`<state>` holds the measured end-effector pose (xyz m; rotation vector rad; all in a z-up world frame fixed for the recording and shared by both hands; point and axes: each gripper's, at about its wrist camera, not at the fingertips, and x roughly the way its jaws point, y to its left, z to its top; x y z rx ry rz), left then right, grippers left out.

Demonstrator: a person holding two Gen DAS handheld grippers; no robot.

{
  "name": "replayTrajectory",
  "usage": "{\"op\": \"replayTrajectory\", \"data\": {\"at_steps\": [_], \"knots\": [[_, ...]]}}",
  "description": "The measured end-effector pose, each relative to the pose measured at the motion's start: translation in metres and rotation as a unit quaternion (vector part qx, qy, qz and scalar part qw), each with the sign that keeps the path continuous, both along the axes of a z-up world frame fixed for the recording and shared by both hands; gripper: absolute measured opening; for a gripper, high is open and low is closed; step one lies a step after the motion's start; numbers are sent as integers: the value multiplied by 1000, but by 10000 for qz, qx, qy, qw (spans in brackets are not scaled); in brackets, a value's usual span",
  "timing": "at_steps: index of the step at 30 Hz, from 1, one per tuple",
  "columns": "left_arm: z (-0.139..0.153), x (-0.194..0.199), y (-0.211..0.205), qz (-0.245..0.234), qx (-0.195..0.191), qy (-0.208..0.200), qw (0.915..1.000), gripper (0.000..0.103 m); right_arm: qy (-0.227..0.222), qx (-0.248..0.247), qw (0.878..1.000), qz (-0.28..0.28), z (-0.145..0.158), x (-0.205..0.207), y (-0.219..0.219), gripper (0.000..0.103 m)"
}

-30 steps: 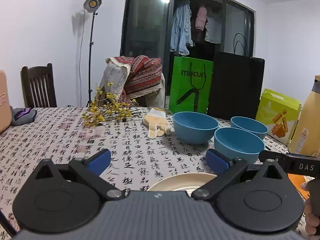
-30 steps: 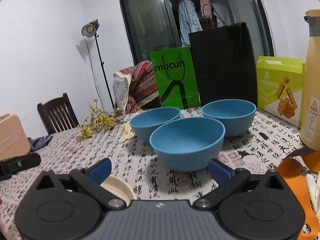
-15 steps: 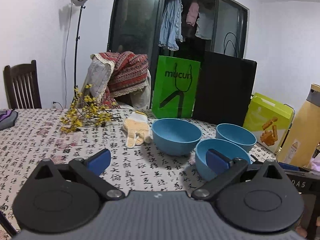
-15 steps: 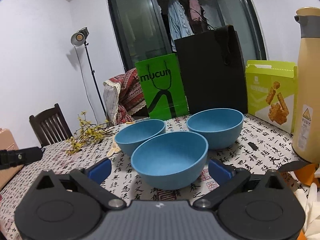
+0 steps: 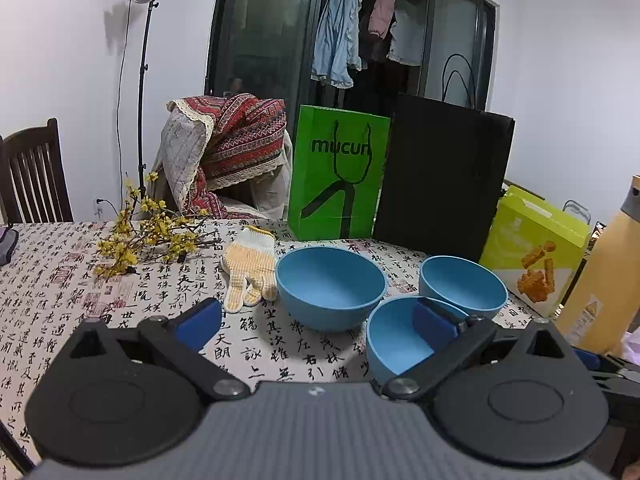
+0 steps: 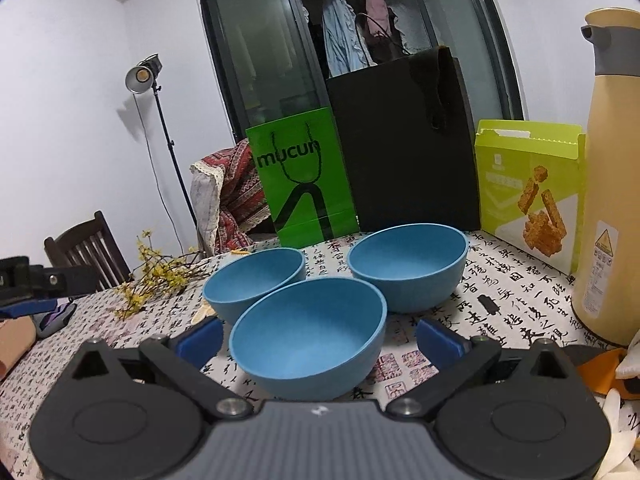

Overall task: Organize plates and bowls
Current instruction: 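Move both grippers toward the rim of the nearest blue bowl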

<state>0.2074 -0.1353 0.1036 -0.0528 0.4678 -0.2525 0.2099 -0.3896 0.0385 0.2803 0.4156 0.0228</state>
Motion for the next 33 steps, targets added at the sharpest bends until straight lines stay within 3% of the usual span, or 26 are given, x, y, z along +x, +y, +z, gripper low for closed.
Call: {"op": "replayTrajectory", "data": {"at_steps": [14, 24, 33], "knots": [[-3, 38, -36, 183, 179, 449, 9987, 103, 89, 361, 9983, -445, 13, 24, -33, 103], [-10, 66, -57, 447, 276, 885, 9947, 103, 434, 634, 9953, -585, 11, 56, -45, 103], [-22, 94, -63, 648, 387, 1214, 9897, 103, 574, 1107, 9894, -750, -10, 83, -53, 103]]}}
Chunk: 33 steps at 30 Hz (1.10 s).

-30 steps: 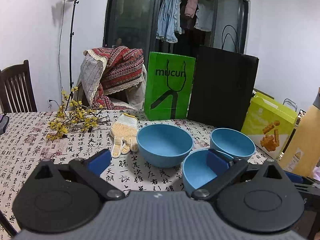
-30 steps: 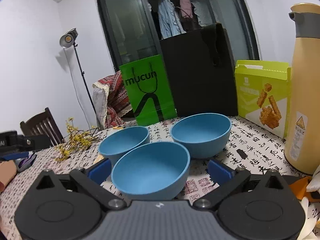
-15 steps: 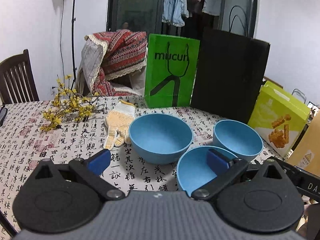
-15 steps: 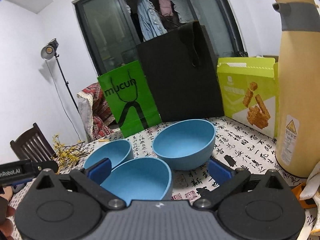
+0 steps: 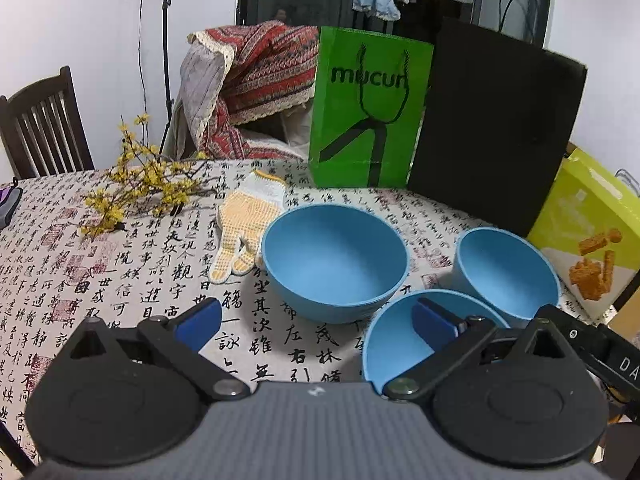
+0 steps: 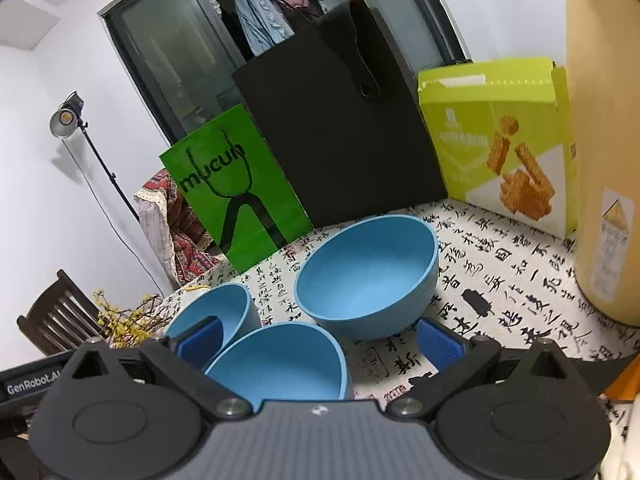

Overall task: Organize plates and bowls
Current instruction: 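Move both grippers toward the rim of the nearest blue bowl, then close both grippers on the rim of the blue bowl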

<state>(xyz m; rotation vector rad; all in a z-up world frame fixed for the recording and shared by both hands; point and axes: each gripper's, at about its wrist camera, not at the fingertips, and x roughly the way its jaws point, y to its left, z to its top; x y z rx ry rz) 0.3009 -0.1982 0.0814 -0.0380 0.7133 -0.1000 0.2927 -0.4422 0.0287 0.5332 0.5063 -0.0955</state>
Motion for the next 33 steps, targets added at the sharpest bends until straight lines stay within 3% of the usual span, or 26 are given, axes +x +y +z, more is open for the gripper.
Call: {"op": "replayTrajectory", "data": {"at_steps": [10, 21, 28, 33], "knots": [[-25, 23, -7, -33, 119, 429, 9990, 103, 215, -13, 9998, 10, -26, 12, -1, 103], [-45, 31, -15, -9, 172, 797, 9967, 102, 452, -173, 9988, 121, -38, 16, 7, 95], [-53, 30, -22, -122, 216, 910, 9955, 89, 543, -308, 9979, 171, -41, 17, 12, 89], [-57, 31, -25, -164, 210, 1008, 9946, 77, 662, -377, 9969, 197, -43, 20, 13, 76]]}}
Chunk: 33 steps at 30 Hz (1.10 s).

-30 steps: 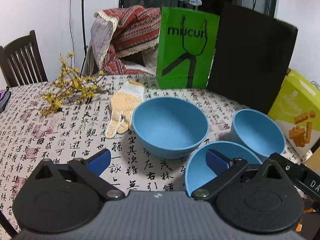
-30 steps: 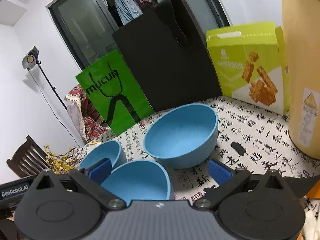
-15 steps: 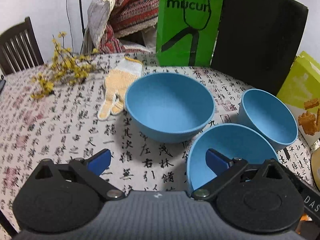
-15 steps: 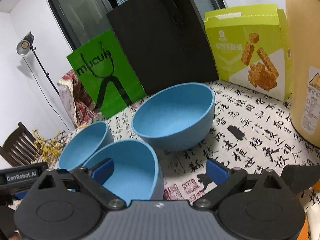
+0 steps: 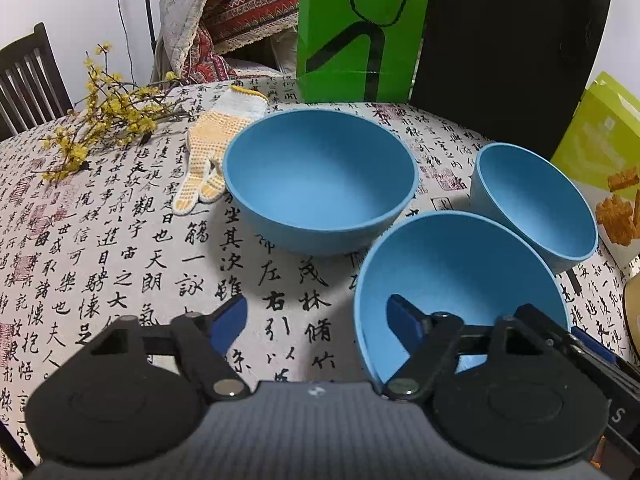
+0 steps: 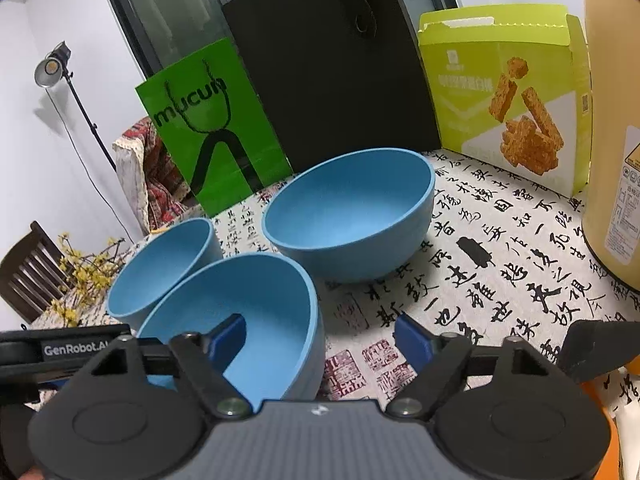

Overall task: Organize plates and bowls
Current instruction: 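Close both grippers on the rim of the blue bowl, then lift the blue bowl off the table with both grippers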

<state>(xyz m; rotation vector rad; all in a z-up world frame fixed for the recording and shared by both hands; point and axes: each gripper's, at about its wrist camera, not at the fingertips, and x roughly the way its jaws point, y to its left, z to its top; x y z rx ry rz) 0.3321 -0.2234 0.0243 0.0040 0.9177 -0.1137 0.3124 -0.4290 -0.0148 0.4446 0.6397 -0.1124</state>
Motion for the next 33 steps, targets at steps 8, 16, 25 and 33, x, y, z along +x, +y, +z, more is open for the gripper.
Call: {"op": "replayTrajectory", "data": {"at_steps": [8, 16, 25, 33], "knots": [[-4, -1, -3, -82, -58, 146, 9998, 59, 89, -30, 9999, 77, -4, 2, 3, 65], [-7, -4, -11, -244, -167, 269, 9992, 30, 238, 34, 9997, 70, -9, 7, 3, 51], [-8, -6, -16, -315, -220, 264, 9989, 17, 313, 111, 9994, 121, -12, 8, 4, 32], [-6, -8, -17, -292, -236, 176, 9991, 12, 310, 173, 9992, 179, -12, 8, 4, 17]]}}
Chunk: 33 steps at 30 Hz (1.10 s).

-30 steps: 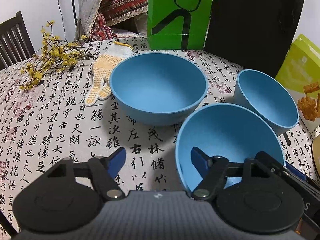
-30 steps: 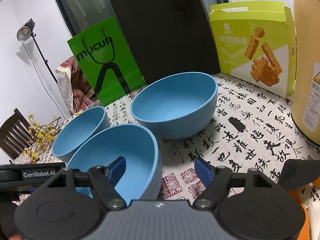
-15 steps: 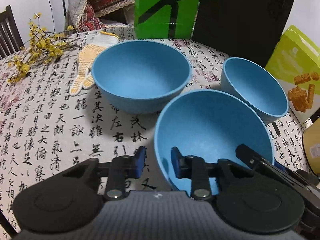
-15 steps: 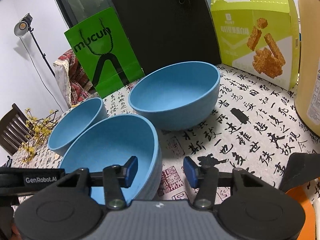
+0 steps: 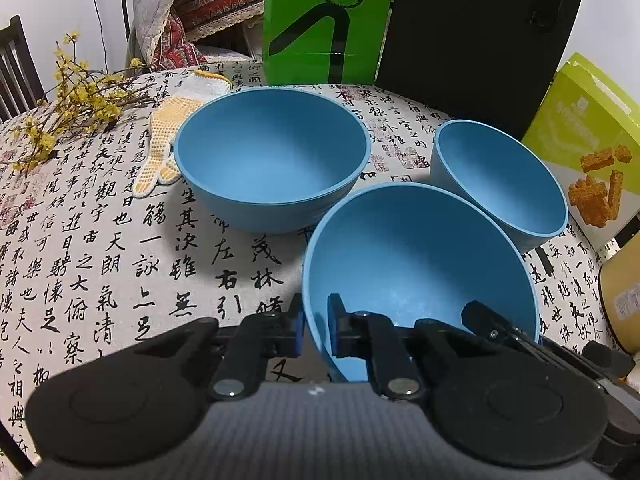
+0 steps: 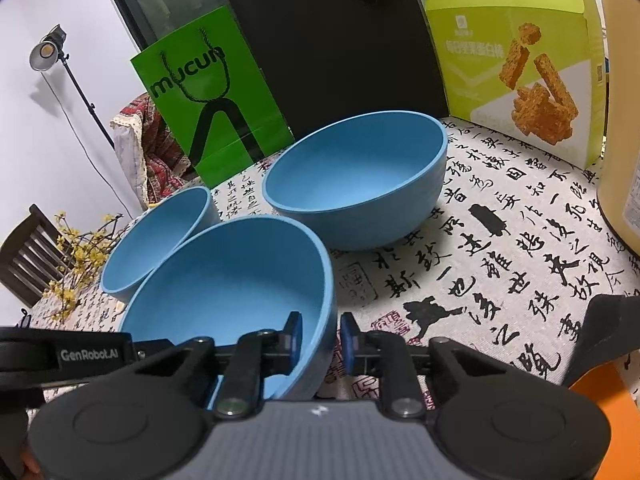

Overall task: Organize plates and bowls
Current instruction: 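Lift the blue bowl off the table with both grippers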

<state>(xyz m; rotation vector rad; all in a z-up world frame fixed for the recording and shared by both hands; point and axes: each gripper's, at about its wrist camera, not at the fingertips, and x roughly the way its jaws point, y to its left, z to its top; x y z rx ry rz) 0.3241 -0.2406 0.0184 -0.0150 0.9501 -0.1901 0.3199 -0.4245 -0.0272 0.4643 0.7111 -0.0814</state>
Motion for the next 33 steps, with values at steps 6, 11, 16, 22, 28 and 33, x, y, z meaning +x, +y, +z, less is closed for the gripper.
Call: {"op": "replayTrajectory", "data": {"at_steps": [6, 11, 16, 22, 28, 33], "knots": [[1, -2, -2, -10, 27, -49, 10000, 12, 2, -13, 10000, -38, 0, 0, 0, 16], [1, -4, -2, 21, -5, -57, 10000, 12, -1, -29, 10000, -65, 0, -1, 0, 16], [1, -6, -2, 28, -2, -82, 10000, 12, -9, -82, 9999, -59, 0, -2, 1, 16], [4, -7, 0, 7, -42, -156, 9999, 12, -41, -119, 9999, -44, 2, -4, 2, 16], [8, -10, 3, -1, -111, -198, 9997, 12, -114, -145, 9998, -25, 4, -7, 4, 16], [11, -13, 3, -5, -90, -268, 9996, 12, -191, -152, 9997, 5, 6, -9, 5, 16]]}}
